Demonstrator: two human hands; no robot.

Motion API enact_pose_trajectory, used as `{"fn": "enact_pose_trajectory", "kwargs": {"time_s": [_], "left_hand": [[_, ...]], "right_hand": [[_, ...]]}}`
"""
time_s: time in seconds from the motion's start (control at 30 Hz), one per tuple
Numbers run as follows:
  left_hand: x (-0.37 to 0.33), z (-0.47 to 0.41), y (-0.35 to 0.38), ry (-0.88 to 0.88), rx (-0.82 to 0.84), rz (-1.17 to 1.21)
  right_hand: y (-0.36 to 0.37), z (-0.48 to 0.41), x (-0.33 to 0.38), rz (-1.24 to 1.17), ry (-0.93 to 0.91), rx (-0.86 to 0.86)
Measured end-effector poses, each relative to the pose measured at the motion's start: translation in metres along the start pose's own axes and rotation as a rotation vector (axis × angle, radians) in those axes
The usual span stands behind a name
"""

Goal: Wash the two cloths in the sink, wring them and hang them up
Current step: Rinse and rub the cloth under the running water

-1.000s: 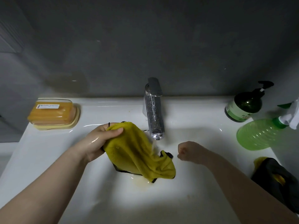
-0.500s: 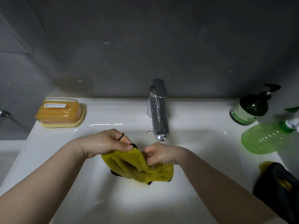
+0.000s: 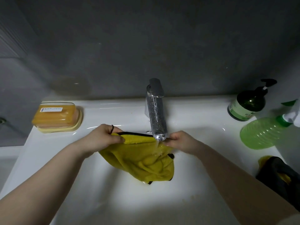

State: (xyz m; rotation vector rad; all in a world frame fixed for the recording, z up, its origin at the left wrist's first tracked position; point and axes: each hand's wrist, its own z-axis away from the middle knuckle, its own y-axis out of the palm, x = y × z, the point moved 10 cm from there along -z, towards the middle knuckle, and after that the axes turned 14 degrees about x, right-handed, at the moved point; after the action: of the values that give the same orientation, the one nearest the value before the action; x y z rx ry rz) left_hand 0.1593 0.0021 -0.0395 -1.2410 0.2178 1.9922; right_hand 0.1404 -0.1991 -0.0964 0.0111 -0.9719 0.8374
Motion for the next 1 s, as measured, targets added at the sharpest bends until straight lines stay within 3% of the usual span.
{"fn": "enact_pose_trajectory", "kwargs": {"time_s": [0.1, 0.23, 0.4, 0.6, 0.67, 0.73, 0.77, 0.83, 0.93, 1.0], "left_hand": [[0.015, -0.010, 0.002, -0.070, -0.048, -0.089], [0.026, -0.013, 0.006, -0.152, -0.162, -0.151], [0.037, -0.012, 0.050, -0.027, -0.047, 0.505], [0.017, -0.005, 0.124, 0.091, 0.246, 0.328], [0.013, -0.007, 0.127, 0.113, 0.153, 0.166], [0.009, 0.000, 0.108, 0.136, -0.092, 0.112], [0.011, 0.005, 0.098, 0.140, -0.177, 0.188], [0.018, 0.011, 0.090, 0.163, -0.181, 0.445], [0.018, 0.019, 0.083, 0.194, -0.101, 0.734], [0.013, 0.022, 0.084, 0.210, -0.037, 0.864]], "right_hand": [[-0.009, 0.014, -0.004, -0.183, -0.066, -0.004], [-0.019, 0.028, -0.004, -0.381, -0.095, -0.134], [-0.001, 0.032, 0.007, -0.716, -0.132, -0.200], [0.046, 0.029, 0.027, -0.998, -0.150, -0.167], [0.060, 0.029, 0.032, -1.057, -0.166, -0.151], [0.069, 0.033, 0.039, -1.078, -0.222, -0.090], [0.071, 0.037, 0.042, -1.062, -0.256, -0.063], [0.062, 0.049, 0.034, -0.916, -0.270, -0.117], [0.045, 0.066, -0.004, -0.367, -0.097, -0.346], [0.069, 0.055, -0.018, 0.017, 0.055, -0.224]]}}
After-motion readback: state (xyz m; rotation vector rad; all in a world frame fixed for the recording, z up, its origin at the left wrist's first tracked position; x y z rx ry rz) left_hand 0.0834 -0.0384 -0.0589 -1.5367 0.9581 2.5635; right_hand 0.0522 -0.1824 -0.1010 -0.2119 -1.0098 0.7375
